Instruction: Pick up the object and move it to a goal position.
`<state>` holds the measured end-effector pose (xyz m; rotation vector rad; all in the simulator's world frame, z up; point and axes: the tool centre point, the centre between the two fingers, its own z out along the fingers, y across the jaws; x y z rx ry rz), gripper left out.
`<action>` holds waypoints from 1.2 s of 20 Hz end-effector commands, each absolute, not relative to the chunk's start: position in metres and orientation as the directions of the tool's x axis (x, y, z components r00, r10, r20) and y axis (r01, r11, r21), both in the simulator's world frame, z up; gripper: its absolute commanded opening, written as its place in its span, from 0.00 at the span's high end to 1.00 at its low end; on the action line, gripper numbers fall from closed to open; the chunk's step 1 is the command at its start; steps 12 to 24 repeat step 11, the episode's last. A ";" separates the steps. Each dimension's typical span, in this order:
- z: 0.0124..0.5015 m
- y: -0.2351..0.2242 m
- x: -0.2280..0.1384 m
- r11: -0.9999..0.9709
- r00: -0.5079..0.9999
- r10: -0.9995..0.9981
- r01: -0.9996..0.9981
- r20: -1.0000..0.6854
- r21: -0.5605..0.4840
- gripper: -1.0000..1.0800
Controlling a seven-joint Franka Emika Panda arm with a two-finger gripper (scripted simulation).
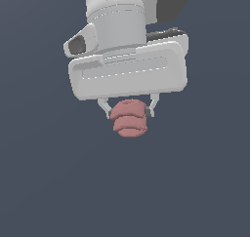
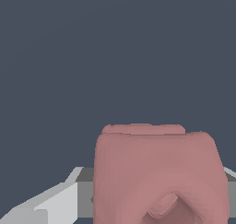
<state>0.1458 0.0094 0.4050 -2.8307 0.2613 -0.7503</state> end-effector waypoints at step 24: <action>0.481 0.008 0.144 -0.962 0.812 -0.187 -0.039 0.553 -0.269 1.00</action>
